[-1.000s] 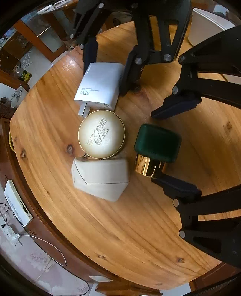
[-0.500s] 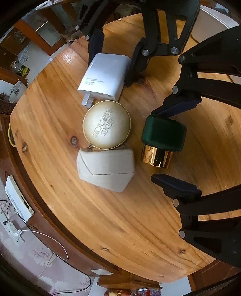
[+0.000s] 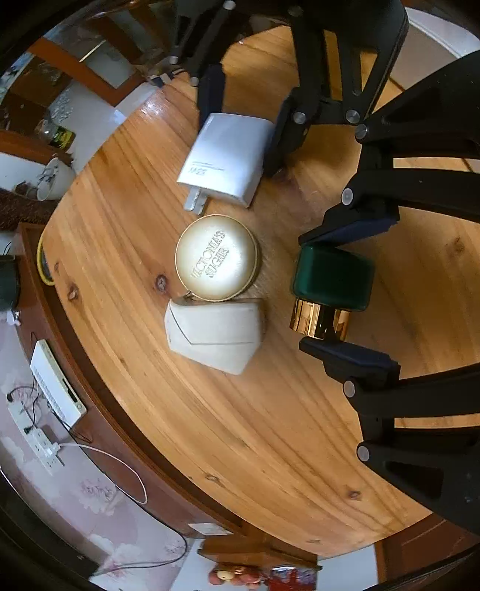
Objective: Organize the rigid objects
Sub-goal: 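Lift the green bottle with the left gripper while the right gripper carries the charger toward the tray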
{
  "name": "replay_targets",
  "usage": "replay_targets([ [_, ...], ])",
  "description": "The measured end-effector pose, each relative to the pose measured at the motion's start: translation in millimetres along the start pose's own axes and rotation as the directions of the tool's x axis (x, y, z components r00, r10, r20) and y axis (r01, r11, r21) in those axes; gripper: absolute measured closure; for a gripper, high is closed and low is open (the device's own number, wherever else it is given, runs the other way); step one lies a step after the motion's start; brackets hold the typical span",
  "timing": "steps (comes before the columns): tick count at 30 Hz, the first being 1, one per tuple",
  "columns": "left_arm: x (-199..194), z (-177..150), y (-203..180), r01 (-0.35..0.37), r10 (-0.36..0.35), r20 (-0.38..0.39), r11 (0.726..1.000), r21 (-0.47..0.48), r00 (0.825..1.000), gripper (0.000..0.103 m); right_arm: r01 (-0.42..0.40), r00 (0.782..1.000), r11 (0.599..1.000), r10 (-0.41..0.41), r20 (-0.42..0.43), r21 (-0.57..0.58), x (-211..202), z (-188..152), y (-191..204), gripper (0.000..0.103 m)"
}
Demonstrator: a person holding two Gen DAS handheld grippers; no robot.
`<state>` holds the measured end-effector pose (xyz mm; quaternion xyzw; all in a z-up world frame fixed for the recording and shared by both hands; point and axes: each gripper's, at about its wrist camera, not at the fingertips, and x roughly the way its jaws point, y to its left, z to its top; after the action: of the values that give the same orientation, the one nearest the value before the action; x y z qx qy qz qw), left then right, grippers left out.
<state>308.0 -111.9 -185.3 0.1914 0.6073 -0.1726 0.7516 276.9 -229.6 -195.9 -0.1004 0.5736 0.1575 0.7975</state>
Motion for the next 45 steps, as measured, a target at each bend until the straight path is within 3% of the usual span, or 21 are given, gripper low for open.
replay_targets([
  [9, -53, -32, 14, 0.000, 0.004, 0.032, 0.993, -0.118, 0.999, 0.051, 0.012, 0.999, 1.000, -0.013, 0.031, 0.021, -38, -19, 6, 0.051],
  [15, -105, -73, 14, 0.005, 0.008, 0.066, 0.981, -0.193, 0.998, 0.051, 0.010, 0.994, 0.998, -0.017, 0.112, 0.057, -93, -37, 7, 0.051],
  [23, -162, -148, 3, 0.032, 0.002, 0.119, 0.960, -0.280, 0.993, 0.051, -0.074, 0.962, 0.996, 0.060, 0.267, 0.041, -189, -89, 51, 0.051],
  [27, -175, -180, -7, 0.050, -0.004, 0.149, 0.950, -0.309, 0.989, 0.051, -0.110, 0.948, 0.994, 0.099, 0.304, 0.022, -220, -116, 80, 0.051],
  [31, -175, -207, -21, 0.039, 0.018, 0.171, 0.946, -0.323, 0.985, 0.051, -0.163, 0.934, 0.987, 0.151, 0.324, 0.008, -238, -148, 102, 0.051],
  [34, -162, -227, -22, 0.051, 0.019, 0.181, 0.927, -0.370, 0.983, 0.051, -0.192, 0.928, 0.981, 0.190, 0.320, -0.026, -239, -176, 121, 0.051],
  [40, -131, -258, -23, 0.083, 0.001, 0.181, 0.885, -0.457, 0.984, 0.051, -0.244, 0.941, 0.968, 0.251, 0.228, -0.060, -219, -226, 154, 0.051],
  [45, -99, -268, -27, 0.077, -0.008, 0.140, 0.864, -0.498, 0.990, 0.051, -0.264, 0.951, 0.961, 0.273, 0.148, -0.080, -193, -242, 177, 0.051],
])
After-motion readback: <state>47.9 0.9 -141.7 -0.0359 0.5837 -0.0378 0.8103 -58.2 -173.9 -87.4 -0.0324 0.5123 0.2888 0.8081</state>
